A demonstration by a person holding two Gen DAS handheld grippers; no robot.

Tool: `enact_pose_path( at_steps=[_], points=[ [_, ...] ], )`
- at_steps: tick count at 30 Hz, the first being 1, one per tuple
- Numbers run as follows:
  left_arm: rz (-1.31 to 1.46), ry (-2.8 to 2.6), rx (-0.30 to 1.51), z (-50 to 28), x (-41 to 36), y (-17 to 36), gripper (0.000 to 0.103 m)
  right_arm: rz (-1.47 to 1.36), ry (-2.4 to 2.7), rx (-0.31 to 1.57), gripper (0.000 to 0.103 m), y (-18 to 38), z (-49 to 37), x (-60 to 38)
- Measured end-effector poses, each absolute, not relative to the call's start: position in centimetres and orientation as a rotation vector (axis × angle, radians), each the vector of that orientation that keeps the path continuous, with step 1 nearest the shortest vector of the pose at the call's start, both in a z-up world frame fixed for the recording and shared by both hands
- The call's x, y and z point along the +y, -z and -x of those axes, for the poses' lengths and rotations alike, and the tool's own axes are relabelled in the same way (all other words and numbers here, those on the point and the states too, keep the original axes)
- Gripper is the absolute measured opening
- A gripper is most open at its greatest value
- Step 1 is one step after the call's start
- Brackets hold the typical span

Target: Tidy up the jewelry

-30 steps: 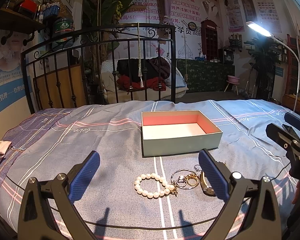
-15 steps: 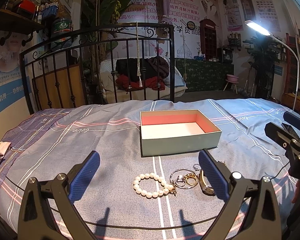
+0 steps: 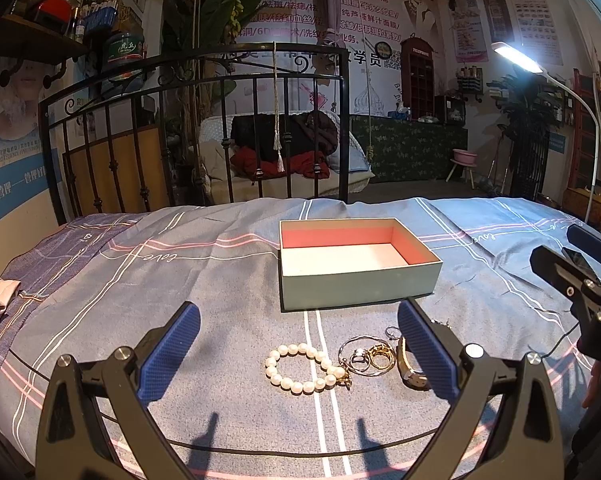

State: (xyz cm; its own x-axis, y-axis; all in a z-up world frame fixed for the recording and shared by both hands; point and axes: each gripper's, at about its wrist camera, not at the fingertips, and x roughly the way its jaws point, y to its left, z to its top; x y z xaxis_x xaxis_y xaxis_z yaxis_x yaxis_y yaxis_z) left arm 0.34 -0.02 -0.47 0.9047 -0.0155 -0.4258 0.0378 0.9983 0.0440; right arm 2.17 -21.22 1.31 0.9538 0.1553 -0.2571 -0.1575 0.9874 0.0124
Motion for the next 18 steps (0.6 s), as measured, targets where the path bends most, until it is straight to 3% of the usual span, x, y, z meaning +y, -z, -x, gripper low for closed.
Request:
enact_pose_path(
  at_steps=[18],
  points=[
    [-0.045,0.037,0.448,-0.46,0.12,0.86,0.097,0.010,-0.158,0.262,0.098,-1.08,-2.35,-20.89]
  ],
)
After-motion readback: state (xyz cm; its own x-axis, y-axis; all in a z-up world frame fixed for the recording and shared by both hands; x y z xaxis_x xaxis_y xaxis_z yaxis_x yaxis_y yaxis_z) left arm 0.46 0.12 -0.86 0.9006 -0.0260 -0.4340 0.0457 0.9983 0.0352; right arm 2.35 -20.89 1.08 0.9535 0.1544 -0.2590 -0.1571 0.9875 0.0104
